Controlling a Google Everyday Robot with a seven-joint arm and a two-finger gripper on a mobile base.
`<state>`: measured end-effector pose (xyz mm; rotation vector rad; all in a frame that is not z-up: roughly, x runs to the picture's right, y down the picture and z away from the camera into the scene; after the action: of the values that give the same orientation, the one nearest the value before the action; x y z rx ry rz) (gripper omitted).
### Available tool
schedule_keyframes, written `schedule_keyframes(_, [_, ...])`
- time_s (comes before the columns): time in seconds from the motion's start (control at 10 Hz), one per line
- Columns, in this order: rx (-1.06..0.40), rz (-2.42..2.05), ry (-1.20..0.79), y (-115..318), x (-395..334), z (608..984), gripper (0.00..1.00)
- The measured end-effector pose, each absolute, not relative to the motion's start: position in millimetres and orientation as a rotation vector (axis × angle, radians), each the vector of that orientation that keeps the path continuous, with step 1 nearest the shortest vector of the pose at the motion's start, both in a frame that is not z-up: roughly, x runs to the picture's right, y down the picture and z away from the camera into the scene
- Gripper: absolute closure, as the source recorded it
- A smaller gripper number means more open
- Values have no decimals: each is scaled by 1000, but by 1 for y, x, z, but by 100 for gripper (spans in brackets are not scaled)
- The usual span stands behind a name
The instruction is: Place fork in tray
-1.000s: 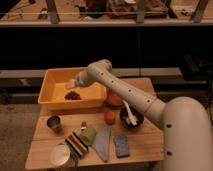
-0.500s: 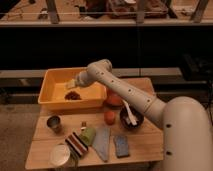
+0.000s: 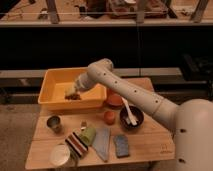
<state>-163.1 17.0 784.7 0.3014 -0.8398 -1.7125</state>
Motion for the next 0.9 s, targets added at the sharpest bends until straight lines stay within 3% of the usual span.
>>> schedule_keyframes(0.2, [243,-1739,-896,47,-161,767,42])
schedule_keyframes(0.9, [196,-1728,-978,57,-163,774,42])
